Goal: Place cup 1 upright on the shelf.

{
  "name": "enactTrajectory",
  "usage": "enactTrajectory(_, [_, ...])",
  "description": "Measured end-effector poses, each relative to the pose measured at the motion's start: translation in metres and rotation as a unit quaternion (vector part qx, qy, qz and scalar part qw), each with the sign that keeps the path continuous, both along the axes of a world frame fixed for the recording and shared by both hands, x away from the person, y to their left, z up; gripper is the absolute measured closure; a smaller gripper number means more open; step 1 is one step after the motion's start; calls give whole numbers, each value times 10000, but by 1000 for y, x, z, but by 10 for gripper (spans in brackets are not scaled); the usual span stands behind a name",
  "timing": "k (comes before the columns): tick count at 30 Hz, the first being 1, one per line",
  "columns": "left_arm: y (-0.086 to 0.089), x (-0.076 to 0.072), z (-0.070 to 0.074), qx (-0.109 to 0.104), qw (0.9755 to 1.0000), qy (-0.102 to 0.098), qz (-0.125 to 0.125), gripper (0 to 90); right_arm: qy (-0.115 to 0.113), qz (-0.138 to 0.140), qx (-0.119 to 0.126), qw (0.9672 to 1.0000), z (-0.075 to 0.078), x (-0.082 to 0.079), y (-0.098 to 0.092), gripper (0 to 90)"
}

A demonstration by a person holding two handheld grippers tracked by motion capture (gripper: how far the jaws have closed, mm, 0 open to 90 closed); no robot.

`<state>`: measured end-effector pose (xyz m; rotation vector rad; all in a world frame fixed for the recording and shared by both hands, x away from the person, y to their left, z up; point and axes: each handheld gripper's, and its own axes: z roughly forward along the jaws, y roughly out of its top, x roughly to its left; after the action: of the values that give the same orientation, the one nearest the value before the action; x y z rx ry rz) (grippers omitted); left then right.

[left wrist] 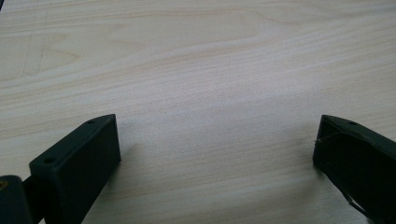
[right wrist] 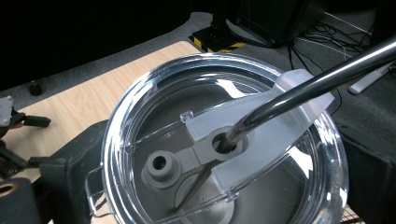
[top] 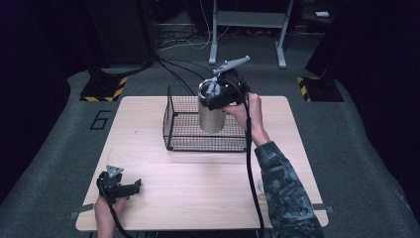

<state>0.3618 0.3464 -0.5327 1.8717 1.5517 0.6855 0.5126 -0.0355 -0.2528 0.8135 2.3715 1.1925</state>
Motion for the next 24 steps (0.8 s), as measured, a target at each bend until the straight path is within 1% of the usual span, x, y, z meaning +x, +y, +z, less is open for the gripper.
enactTrajectory(2, [0,0,0,6,10000,-4,-2,7,43,-29,19,10000,-1,3,2,36])
enactTrajectory(5, [0,0,0,2,10000,-8,3,7,90,-25,-34,10000,-2,9,5,36])
enactTrajectory(6, [0,0,0,5,10000,-12,6,7,52,-27,-34,10000,-3,11,7,36])
enactTrajectory(8, [1,0,1,68,10000,34,-52,7,86,-70,-48,9999,-4,12,9,36])
enactTrajectory(9, [1,0,1,65,10000,31,-49,7,64,-39,-58,10000,-4,13,9,36])
enactTrajectory(10, [1,0,1,65,10000,32,-49,7,101,-61,-46,9999,-4,14,11,36])
enactTrajectory(11, [1,0,1,68,10000,31,-49,7,66,-32,-44,10000,-4,16,11,36])
enactTrajectory(12, [1,0,1,67,10000,32,-50,7,115,-74,-36,9999,-5,16,12,36])
enactTrajectory(14, [1,0,1,61,10000,33,-51,7,51,-56,-45,10000,-6,19,13,36])
enactTrajectory(15, [1,0,1,64,10000,30,-47,7,131,-102,-59,9998,-5,19,14,36])
enactTrajectory(16, [1,0,1,64,10000,31,-48,7,79,-82,-38,9999,-6,21,14,36])
enactTrajectory(17, [1,0,1,65,10000,32,-49,7,117,-125,-26,9999,-7,22,14,36])
enactTrajectory(18, [1,0,1,61,10000,32,-46,7,67,-100,-29,9999,-8,24,14,36])
enactTrajectory(21, [1,0,1,60,10000,32,-46,7,144,-174,-34,9997,-10,28,16,36])
enactTrajectory(24, [1,0,1,61,10000,31,-47,7,154,-197,-35,9997,-13,32,16,36])
